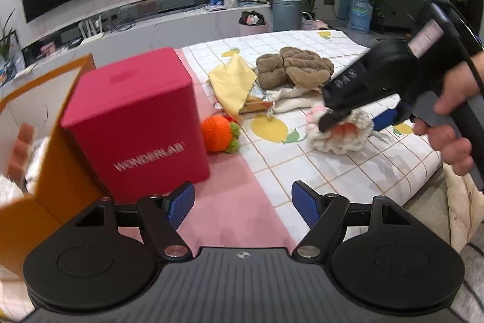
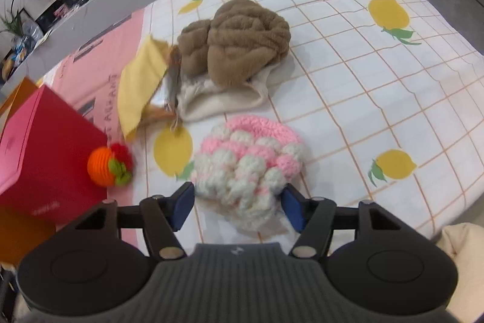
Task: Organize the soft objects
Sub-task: 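Grasp the pink-and-white crocheted hat with the right tool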
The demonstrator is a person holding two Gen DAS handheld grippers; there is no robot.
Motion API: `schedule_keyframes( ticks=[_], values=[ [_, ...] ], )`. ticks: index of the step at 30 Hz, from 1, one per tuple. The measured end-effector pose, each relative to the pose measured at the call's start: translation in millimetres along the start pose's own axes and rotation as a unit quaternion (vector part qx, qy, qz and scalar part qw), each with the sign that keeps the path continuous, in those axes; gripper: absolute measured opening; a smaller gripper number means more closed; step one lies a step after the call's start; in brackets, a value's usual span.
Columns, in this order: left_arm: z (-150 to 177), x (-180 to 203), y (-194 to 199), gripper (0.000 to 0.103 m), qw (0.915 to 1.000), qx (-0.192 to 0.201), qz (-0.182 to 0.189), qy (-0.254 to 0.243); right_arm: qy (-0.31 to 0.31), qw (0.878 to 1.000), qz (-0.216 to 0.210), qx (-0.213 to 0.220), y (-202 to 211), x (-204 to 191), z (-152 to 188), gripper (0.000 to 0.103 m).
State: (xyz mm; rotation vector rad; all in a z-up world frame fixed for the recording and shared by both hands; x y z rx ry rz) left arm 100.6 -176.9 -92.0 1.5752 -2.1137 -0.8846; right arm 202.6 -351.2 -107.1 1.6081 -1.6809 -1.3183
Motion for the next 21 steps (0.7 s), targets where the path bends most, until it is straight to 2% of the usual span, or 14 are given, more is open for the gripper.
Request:
schedule_keyframes(
  ticks=[3,7,8,11,13,14,18,21],
  values=[
    [5,17,-3,0.086,0.9994,0.030,-0.020,-0.001,0.019,0.999,0.025,0.001,-11,-6,-2,0.079],
    [6,38,-5,0.086,0.9928,0.069,-0.065,-0.073,-0.003,1.000,0.006,-0.010,-19,2,-6,0.082],
    [5,42,-7,0.086,0.9905,0.076,-0.077,-0.085,-0.012,1.000,0.000,-0.009,-20,4,-7,0.086],
    [4,50,-13,0.086,0.9857,0.091,-0.107,-0.092,-0.047,0.999,-0.004,-0.007,-24,10,-11,0.089],
    [2,55,-19,0.086,0.9841,0.095,-0.117,-0.095,-0.058,0.998,-0.001,0.000,-23,13,-11,0.086],
    [1,57,-23,0.086,0.9825,0.097,-0.124,-0.099,-0.049,0.999,0.007,0.003,-22,12,-11,0.073],
    [-6,67,-37,0.086,0.9759,0.092,-0.170,-0.101,0.001,1.000,0.015,0.008,-13,7,-12,0.056],
    [-13,73,-44,0.086,0.9744,0.091,-0.187,-0.085,0.009,0.999,0.031,0.016,-7,7,-12,0.054]
  ],
)
Point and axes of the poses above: each gripper's, at about its wrist camera, not at the fingertips, and y roughly against the way its jaws point, x to its right, z to its underside, the point moved 1 cm from there along -y, roughly the way its jaws point, and after that the axes turned 3 degrees about -z, right-handed, at the moved point
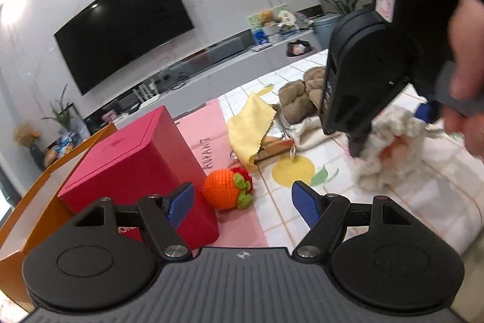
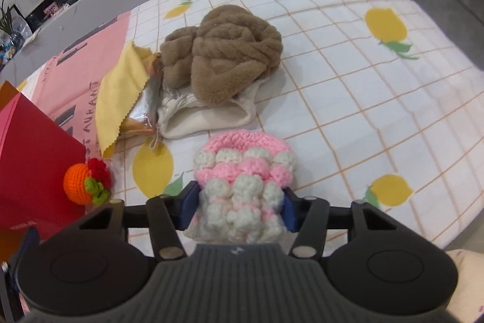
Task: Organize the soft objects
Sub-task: 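Grasp the pink-and-white crocheted hat with the right tool, then grasp the orange crocheted fruit with the left tool while the right tool holds the hat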
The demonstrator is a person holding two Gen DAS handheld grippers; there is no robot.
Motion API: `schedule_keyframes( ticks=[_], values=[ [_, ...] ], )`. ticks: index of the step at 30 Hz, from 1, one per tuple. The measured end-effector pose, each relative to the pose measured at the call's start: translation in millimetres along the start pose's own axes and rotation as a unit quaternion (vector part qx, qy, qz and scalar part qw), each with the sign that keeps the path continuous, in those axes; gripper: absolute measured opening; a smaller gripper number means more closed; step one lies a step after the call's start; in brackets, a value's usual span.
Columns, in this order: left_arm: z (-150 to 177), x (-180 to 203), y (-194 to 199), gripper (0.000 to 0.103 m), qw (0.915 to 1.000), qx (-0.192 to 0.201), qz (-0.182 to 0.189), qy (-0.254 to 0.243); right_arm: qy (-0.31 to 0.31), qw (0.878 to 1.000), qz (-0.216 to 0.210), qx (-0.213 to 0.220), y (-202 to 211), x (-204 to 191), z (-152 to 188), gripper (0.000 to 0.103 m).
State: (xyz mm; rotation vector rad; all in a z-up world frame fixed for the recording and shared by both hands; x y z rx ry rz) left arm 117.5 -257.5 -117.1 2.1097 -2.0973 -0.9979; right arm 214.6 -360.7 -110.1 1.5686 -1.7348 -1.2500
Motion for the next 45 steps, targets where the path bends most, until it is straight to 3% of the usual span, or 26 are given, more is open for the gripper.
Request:
schedule_keyframes(
  ticks=[5,8,13,16,21,27,31,35,39,45],
  values=[
    [-10,17,-14,0.086,0.9991,-0.021,-0.036,-0.002,-0.032,0.999,0.002,0.010,6,21,-5,0.054],
    [-16,15,-28,0.086,0.9966,-0.061,-0.031,0.047,-0.054,0.998,0.014,0.013,7,35,-9,0.054],
    [-19,11,-50,0.086,0.9814,-0.126,-0.052,0.135,-0.061,0.998,0.025,0.020,5,42,-13,0.054],
    [-18,8,-60,0.086,0.9656,-0.161,-0.089,0.184,-0.063,0.998,0.016,0.014,0,41,-12,0.054],
    [-13,-7,-71,0.085,0.9202,-0.209,-0.132,0.304,-0.058,0.998,0.016,0.013,-3,39,-13,0.054],
    [-18,-10,-81,0.085,0.8850,-0.230,-0.196,0.354,-0.068,0.998,0.010,0.011,-4,42,-13,0.054],
    [-23,-6,-87,0.085,0.8728,-0.239,-0.218,0.366,-0.066,0.998,0.013,0.012,-5,41,-12,0.056],
    [-32,-2,-86,0.077,0.8690,-0.226,-0.223,0.379,-0.065,0.998,0.013,0.011,-7,40,-11,0.057],
    [-35,-2,-100,0.074,0.8475,-0.253,-0.245,0.397,-0.068,0.998,0.011,0.010,-8,41,-11,0.058],
    [-44,-2,-110,0.070,0.8320,-0.261,-0.262,0.413,-0.069,0.998,0.009,0.011,-8,42,-10,0.058]
  ],
)
Point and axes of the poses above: each gripper's, at about its wrist camera, not at the fingertips, and y roughly against the way its jaws point, x to its right, z to its underside, the point moved 1 cm from there along -y, roughly the way its jaws point, and after that the axes turned 3 degrees about -z, right-handed, at the moved point
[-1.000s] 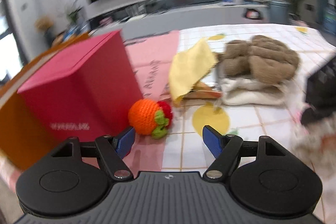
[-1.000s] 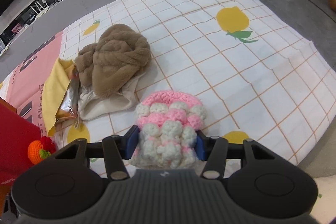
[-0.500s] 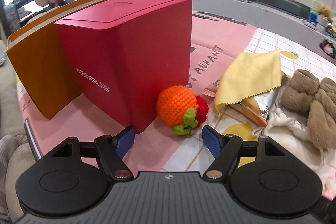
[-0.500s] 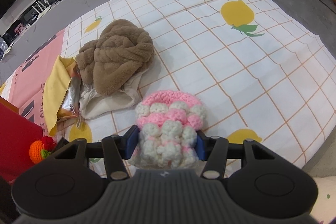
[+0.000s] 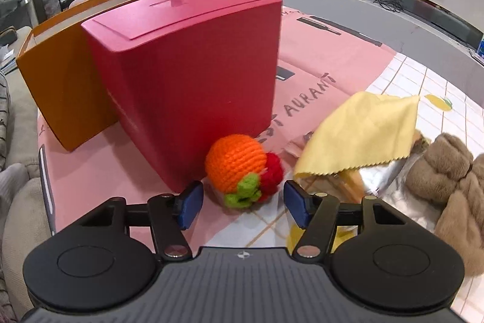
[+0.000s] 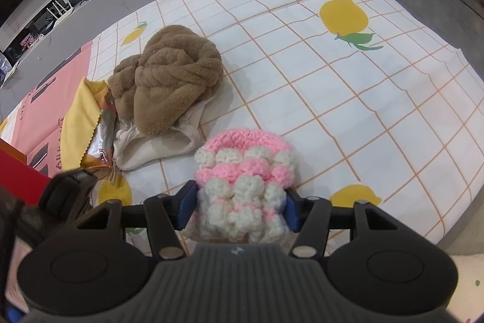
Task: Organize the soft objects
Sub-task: 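Grasp the orange crocheted fruit with the left tool while the right tool holds the hat, then carry the crocheted fruit and hat with both tools over the orange box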
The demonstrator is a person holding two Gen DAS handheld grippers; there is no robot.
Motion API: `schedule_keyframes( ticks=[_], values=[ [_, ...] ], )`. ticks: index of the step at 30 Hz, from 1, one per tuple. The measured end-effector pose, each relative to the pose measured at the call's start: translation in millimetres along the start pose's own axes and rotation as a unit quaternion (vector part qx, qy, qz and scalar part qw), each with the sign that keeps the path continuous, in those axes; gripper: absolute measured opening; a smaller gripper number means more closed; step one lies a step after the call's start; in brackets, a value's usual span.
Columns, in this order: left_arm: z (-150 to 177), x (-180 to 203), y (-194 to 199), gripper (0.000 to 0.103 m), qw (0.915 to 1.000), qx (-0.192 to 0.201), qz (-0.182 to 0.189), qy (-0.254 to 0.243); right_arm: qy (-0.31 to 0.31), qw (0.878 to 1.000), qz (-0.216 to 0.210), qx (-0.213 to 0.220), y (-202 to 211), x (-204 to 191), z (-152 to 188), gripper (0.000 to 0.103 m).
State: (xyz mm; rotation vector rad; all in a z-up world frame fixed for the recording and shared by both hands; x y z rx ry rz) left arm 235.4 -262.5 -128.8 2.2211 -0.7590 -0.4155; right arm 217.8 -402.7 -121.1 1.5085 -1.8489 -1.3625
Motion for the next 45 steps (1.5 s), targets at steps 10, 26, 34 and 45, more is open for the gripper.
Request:
schedule_keyframes(
  ticks=[10,26,34,45],
  values=[
    [-1,10,0,0.048,0.9997,-0.005,-0.017,0.014,-0.008,1.000,-0.006,-0.002,-1,3,1,0.058],
    [15,-40,23,0.036,0.9964,-0.003,0.073,-0.043,0.020,1.000,-0.001,-0.004,1,-2,1,0.056],
    [27,-61,43,0.037,0.9918,0.025,0.094,-0.082,0.014,1.000,-0.006,-0.009,1,0,2,0.055],
    [31,-59,49,0.082,0.9840,0.034,0.104,-0.140,0.023,1.000,-0.005,-0.010,4,-4,4,0.055]
  ],
)
Point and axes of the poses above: each gripper's, at about its wrist camera, not at the fingertips, and y roughly against the way its jaws point, x to its right, z to its underside, the point moved 1 cm from there along -y, roughly the way its jaws point, and after that the axes turned 3 degrees about -z, right-handed, at the moved point
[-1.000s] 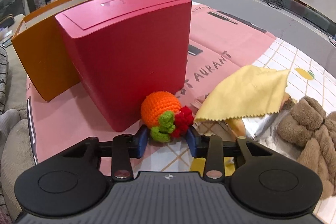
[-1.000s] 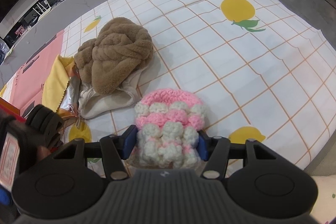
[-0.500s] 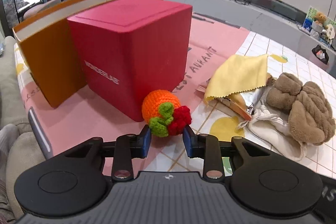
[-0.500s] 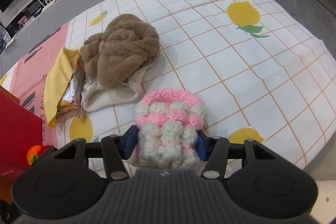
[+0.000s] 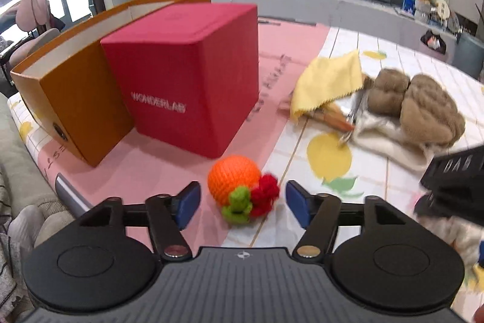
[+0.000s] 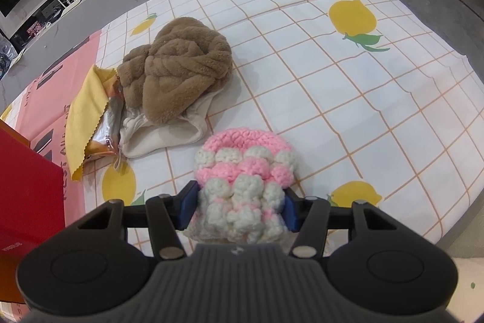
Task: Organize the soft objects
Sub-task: 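Carry the crocheted fruit and hat with both tools over the orange box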
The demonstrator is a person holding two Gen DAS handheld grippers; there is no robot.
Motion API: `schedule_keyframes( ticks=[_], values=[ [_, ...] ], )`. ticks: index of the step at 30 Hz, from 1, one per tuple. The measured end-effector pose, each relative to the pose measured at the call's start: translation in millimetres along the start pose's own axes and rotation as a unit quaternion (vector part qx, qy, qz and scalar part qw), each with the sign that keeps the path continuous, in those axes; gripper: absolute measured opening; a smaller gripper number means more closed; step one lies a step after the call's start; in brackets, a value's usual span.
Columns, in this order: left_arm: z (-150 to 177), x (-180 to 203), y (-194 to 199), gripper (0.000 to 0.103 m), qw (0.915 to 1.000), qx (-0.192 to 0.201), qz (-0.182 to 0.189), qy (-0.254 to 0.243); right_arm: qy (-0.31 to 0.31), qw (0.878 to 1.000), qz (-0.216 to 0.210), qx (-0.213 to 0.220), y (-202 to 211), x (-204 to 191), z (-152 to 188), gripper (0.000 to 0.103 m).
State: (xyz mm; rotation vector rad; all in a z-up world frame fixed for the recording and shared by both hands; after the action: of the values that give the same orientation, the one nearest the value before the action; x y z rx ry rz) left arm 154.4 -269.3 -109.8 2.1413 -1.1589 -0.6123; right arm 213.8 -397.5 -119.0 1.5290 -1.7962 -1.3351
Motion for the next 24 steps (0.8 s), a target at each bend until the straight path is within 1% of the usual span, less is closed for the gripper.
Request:
schedule_keyframes(
  ticks=[3,7,9,10,12,20,22,24],
  values=[
    [-4,9,-5,0.082,0.9999,-0.003,-0.009,-0.011,0.000,1.000,0.001,0.000,-1,0,0,0.056],
    [-7,12,-15,0.082,0.9994,-0.008,-0.032,-0.008,0.005,1.000,0.002,0.000,-1,-2,0,0.056],
    [-6,15,-22,0.075,0.9985,-0.017,-0.047,-0.023,0.004,1.000,0.001,-0.001,-2,-1,0,0.056],
    [-5,15,-25,0.075,0.9984,-0.021,-0.048,-0.023,0.006,1.000,0.001,-0.001,-2,-2,0,0.056],
    [-4,12,-24,0.061,0.9991,-0.006,-0.040,-0.013,0.013,1.000,0.002,-0.001,-2,-3,-1,0.056],
    [0,5,-17,0.060,0.9999,0.006,-0.011,-0.011,0.038,0.999,0.013,0.008,1,-10,2,0.053],
    [-1,3,-12,0.060,0.9999,0.009,-0.009,-0.010,0.035,0.999,0.008,0.014,5,-10,4,0.050],
    [-4,0,-6,0.059,0.9999,0.014,-0.006,-0.006,0.033,0.999,0.002,0.030,13,-10,8,0.043]
  ],
)
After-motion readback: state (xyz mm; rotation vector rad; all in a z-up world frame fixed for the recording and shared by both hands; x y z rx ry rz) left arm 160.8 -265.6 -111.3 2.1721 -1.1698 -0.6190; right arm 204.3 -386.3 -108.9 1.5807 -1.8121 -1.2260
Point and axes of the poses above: each gripper's, at about its wrist camera, not at the fingertips, and y roughly against the way its jaws point, x to its right, z to its underside, the point moved 1 cm from there along -y, roughly the way its jaws point, and after that the axes turned 3 degrees about -z, right-handed, at the moved point
